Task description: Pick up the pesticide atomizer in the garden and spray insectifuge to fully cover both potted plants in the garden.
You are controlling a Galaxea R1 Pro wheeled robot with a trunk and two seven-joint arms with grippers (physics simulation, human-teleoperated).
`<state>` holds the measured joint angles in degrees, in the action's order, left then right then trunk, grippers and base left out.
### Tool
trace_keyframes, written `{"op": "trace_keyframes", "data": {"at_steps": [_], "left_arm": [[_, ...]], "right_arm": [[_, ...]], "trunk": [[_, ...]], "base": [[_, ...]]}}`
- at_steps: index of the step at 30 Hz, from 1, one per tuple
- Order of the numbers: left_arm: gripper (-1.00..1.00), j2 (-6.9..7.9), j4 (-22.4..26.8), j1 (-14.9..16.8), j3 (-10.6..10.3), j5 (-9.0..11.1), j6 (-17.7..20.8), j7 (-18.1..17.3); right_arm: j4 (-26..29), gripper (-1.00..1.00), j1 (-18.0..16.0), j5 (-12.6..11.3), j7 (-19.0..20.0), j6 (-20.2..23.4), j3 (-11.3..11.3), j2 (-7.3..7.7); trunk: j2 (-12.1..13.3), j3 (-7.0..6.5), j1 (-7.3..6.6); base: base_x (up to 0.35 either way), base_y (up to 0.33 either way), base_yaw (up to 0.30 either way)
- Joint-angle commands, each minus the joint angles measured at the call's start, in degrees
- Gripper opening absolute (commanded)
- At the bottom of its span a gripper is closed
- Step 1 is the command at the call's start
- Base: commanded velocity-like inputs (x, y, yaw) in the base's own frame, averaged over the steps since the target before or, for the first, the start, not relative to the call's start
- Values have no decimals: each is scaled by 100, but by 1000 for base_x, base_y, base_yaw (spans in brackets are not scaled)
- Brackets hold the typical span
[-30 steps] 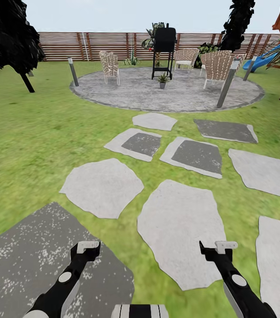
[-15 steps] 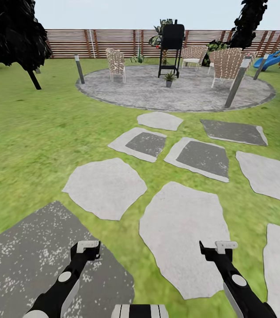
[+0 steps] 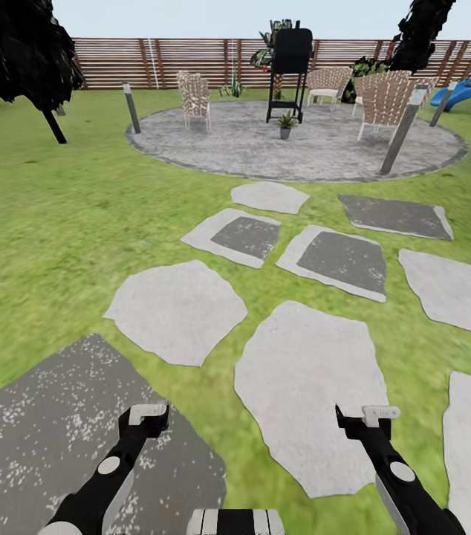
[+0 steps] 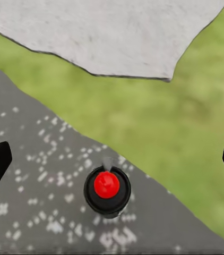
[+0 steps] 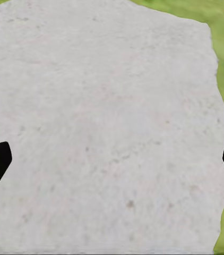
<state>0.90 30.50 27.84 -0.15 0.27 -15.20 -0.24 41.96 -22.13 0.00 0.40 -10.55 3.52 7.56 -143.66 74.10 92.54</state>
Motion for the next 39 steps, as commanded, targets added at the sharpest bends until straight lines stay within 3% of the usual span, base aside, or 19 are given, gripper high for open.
{"op": "trace_keyframes", "data": {"at_steps": [1,9,18,20,25,29,32,39], "left_arm": [[100,0,-5,3,0,2,-18,-2],[100,6,-9,3,6,7,-28,-3],[100,8,-77,3,7,21,-357,-3],[100,7,-79,3,4,12,-364,-3],[100,-31,-82,3,-2,-7,-369,-3],[100,-36,-80,3,-9,-9,-368,-3],[100,-37,-80,3,-10,-10,-368,-3],[100,-30,-79,3,-11,-3,-369,-3]], "right_arm": [[-3,100,-2,0,4,-17,5,-1],[-3,100,-2,0,4,-17,0,-1],[9,100,-1,0,4,-24,-6,-1],[155,100,4,-6,4,-31,-4,4],[1215,100,16,-5,4,-19,-2,-1],[1508,100,23,13,1,-3,-1,-8],[1550,100,24,16,0,-1,-1,-3],[1570,100,24,25,-4,8,-8,-9]], "trunk": [[-3,35,1],[-14,284,22],[-26,566,45],[-28,628,50],[-35,784,63],[-40,896,73],[-44,967,81],[-44,969,81]], "base": [[0,0,0],[0,0,0],[0,0,0],[0,0,0],[0,0,0],[0,0,0],[0,0,0],[0,0,0]]}}
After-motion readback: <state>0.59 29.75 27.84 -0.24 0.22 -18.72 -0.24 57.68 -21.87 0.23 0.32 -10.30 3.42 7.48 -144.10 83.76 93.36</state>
